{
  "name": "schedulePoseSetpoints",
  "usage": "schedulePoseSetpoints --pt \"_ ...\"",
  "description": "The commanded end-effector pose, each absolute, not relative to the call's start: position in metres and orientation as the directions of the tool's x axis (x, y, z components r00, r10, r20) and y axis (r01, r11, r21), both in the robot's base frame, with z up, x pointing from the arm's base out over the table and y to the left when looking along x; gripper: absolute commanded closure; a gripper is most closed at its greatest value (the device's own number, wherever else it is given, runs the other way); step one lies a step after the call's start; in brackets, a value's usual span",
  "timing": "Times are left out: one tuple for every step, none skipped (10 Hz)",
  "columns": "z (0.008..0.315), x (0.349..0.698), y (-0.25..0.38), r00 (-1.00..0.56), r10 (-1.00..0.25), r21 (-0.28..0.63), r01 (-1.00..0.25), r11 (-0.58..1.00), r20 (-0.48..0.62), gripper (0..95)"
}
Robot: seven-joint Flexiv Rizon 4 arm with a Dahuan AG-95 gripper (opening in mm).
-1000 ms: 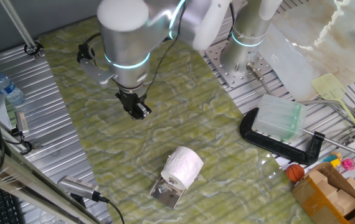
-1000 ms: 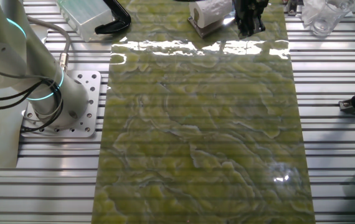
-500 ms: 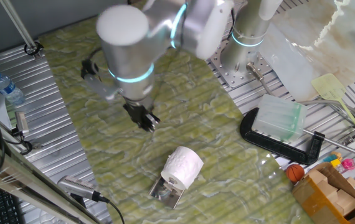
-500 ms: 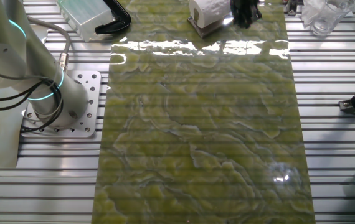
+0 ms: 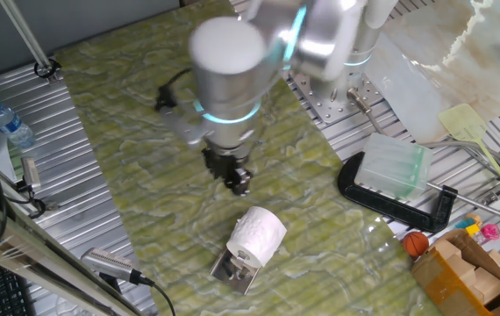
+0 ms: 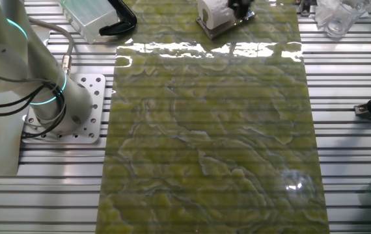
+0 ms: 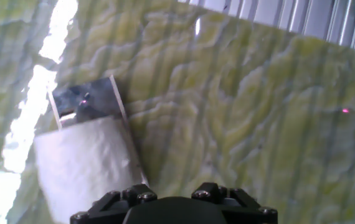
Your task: Take the roll of paper down from the shelf
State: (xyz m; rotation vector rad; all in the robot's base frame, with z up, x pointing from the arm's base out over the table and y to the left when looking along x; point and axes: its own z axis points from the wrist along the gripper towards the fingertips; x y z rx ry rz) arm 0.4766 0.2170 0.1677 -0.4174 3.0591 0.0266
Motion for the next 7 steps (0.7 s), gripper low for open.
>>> schedulePoseSetpoints --pt "0.1654 0.4742 0.2301 -0.964 -0.263 0.015 -0.264 0.964 -0.045 38.0" --pt "0.1655 0.4744 0.231 -0.96 -0.275 0.016 -0.276 0.961 -0.048 38.0" --pt "0.1655 0.4746 0.2312 -0.961 -0.272 0.028 -0.274 0.961 -0.053 38.0" --pt "0.1651 0.4748 0.2311 -0.964 -0.26 0.033 -0.262 0.964 -0.053 38.0" --pt "0.1643 0.475 0.2312 -0.963 -0.266 0.033 -0.267 0.963 -0.052 38.0" --pt "0.1642 0.475 0.2313 -0.962 -0.269 0.031 -0.271 0.962 -0.051 38.0" --pt "0.1642 0.475 0.2313 -0.946 -0.317 -0.002 -0.318 0.948 -0.072 38.0"
